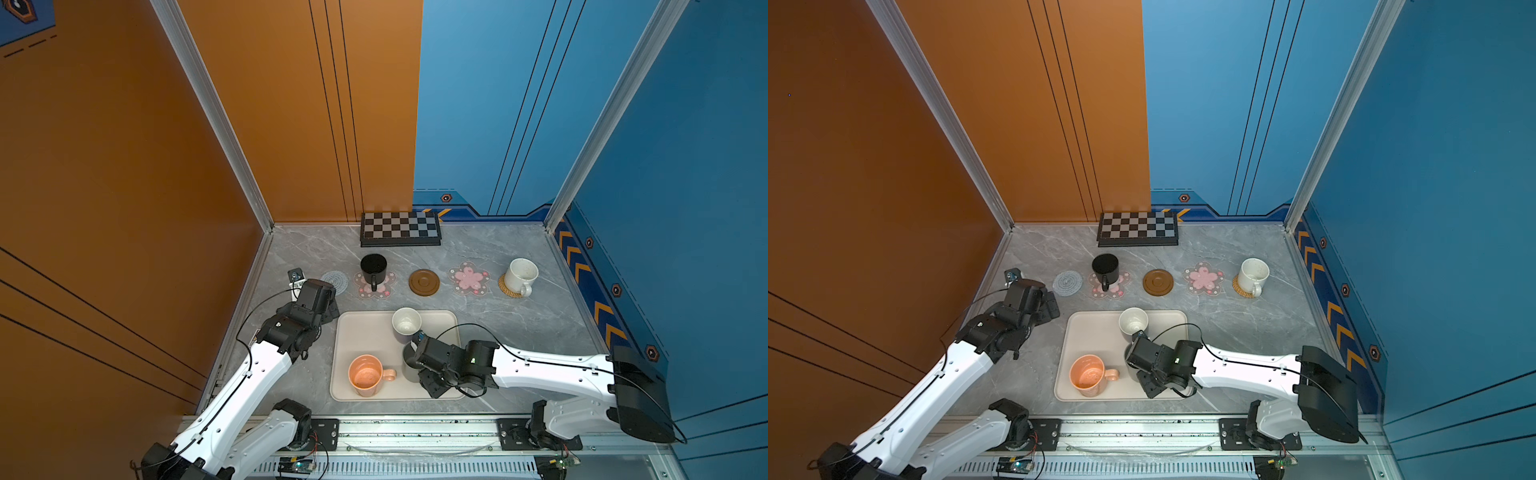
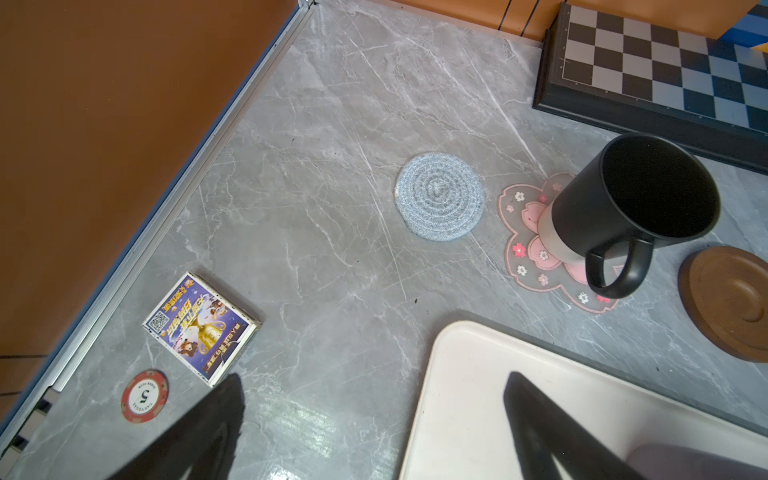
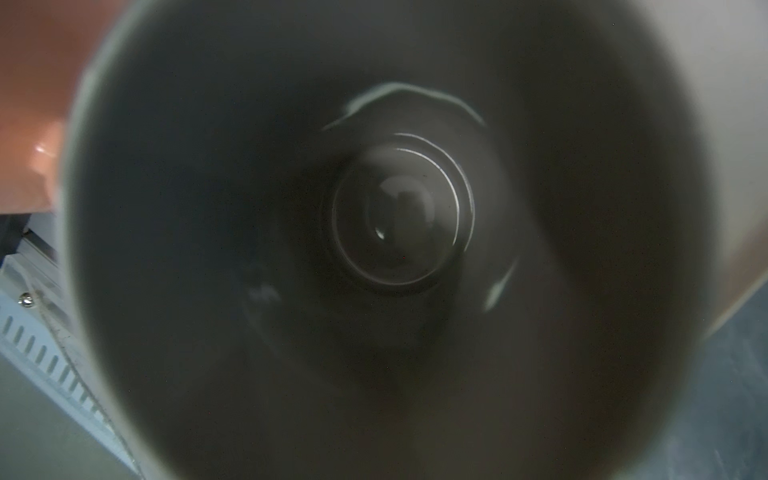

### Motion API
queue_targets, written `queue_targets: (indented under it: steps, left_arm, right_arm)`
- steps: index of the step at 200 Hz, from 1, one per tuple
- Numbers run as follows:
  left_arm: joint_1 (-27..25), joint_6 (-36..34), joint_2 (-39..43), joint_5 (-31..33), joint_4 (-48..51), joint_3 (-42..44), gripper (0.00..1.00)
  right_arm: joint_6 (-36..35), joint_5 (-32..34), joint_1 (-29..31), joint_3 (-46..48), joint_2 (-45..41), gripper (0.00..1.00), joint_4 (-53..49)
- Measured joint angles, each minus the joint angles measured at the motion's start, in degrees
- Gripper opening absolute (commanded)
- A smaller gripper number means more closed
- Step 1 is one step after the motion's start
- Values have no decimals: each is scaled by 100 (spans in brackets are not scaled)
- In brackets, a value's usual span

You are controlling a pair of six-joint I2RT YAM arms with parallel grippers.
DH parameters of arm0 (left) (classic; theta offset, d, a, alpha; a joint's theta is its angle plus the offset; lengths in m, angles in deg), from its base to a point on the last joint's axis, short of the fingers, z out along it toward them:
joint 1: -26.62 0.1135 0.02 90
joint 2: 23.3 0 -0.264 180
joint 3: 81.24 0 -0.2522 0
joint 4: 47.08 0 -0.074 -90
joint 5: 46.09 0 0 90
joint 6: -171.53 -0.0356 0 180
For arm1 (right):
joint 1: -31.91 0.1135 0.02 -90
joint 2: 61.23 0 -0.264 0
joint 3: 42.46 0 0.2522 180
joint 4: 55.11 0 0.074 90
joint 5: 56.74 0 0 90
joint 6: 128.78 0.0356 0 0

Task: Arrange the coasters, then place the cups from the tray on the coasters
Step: 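Lower the right gripper into the grey mug on the tray and grip its rim, then lift the grey mug off the tray with the right gripper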

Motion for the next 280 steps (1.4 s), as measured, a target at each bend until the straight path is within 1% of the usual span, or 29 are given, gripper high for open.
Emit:
queue_targets:
  steps: [24, 76, 91, 107, 134, 191, 228, 280]
  left_arm:
    - [31, 0, -90, -127, 2, 0, 98]
    - [44, 0, -181, -273, 2, 0, 98]
    - [61, 0, -219, -302, 2, 0, 98]
    - [63, 0, -245, -326, 4, 0, 98]
    - [66, 0, -249, -372, 7, 0, 98]
    - [66, 2, -249, -448, 17, 0, 98]
    - [66, 4, -247, -516, 17, 0, 98]
    - [66, 22, -232, -555, 17, 0, 98]
  right_arm:
    - [26, -4, 0, -13, 105, 38, 2]
    - [90, -37, 2, -66, 243, 12, 52]
    - [129, 9, -9, -105, 240, 6, 50]
    - [133, 35, -11, -105, 240, 3, 46]
    - [140, 92, -11, -105, 170, 0, 11]
    - [177, 254, -13, -103, -243, 0, -402]
    - [186, 363, -118, 20, -584, 0, -608]
    - [254, 581, -111, 236, -673, 0, -603]
